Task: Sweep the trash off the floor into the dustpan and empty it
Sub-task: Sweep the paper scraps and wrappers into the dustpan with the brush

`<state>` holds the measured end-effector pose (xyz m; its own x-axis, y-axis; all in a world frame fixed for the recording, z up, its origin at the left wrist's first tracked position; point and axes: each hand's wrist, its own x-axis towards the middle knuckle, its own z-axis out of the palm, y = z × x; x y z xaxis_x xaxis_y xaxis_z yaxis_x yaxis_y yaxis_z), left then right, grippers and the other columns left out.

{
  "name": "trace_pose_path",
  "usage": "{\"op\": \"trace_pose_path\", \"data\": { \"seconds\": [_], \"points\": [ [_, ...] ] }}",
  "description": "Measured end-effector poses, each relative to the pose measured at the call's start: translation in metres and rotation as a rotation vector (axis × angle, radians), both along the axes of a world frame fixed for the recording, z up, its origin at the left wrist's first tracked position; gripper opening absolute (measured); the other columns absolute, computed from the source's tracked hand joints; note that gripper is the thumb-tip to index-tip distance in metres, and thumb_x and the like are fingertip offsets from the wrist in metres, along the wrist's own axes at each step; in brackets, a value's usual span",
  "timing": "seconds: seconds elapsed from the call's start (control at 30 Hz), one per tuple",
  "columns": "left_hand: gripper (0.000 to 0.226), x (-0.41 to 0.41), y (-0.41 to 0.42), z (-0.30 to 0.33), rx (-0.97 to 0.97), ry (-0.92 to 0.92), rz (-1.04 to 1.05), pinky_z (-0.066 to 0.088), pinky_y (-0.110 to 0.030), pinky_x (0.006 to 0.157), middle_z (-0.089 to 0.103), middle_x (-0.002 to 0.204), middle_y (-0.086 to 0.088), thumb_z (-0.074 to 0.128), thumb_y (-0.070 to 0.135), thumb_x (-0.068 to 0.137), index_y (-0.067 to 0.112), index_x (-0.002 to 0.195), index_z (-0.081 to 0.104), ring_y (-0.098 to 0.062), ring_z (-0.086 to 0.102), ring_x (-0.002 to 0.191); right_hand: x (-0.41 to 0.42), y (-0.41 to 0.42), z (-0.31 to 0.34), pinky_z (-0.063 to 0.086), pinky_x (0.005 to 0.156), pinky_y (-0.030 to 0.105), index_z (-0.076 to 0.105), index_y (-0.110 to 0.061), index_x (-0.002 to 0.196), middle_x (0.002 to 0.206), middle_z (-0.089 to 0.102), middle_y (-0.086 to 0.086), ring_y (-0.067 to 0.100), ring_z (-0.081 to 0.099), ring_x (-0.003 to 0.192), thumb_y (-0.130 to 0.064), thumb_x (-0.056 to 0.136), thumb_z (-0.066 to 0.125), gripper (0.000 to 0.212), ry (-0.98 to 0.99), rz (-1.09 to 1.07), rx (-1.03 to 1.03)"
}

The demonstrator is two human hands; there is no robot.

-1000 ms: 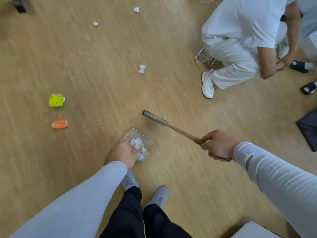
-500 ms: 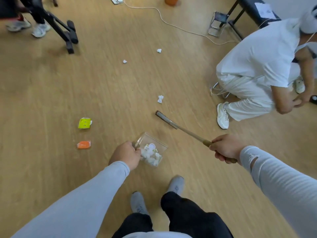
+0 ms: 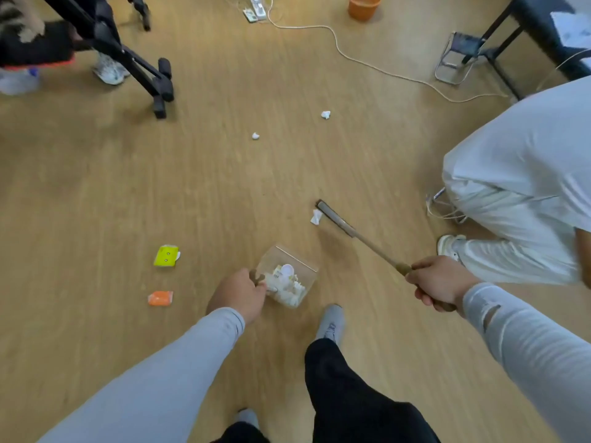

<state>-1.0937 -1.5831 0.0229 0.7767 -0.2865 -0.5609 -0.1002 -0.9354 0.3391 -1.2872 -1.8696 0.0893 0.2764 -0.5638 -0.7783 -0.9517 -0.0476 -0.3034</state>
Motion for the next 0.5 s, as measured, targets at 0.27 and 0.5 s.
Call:
{"op": "trace_pose_path", "data": {
  "seconds": [0.27,0.5],
  "points": [
    [0.022,0.045,-0.102,-0.028,0.055,0.027,0.086,0.045,-0.031,0.068,0.06,0.08,0.003,0.054,0.041,0.095,0.022,0.1,0.062,-0.024,0.059,0.077,0.073,-0.11,-0.014,0.035,0.044,0.022,0.065,-0.004,0.094,0.053,0.058,0.015,0.022,0.045,0.043,-0.009,0.091,0.056,0.01,0.027,0.065,-0.011],
    [0.019,0.079,-0.157,-0.052,0.044,0.064,0.069,0.048,-0.033,0.065,0.06,0.078,0.002,0.053,0.038,0.096,0.02,0.094,0.059,-0.021,0.06,0.072,0.132,-0.139,-0.046,0.037,0.042,0.022,0.067,-0.004,0.097,0.063,0.061,0.016,0.023,0.049,0.046,-0.008,0.091,0.055,0.014,0.063,0.087,-0.03]
  ]
}}
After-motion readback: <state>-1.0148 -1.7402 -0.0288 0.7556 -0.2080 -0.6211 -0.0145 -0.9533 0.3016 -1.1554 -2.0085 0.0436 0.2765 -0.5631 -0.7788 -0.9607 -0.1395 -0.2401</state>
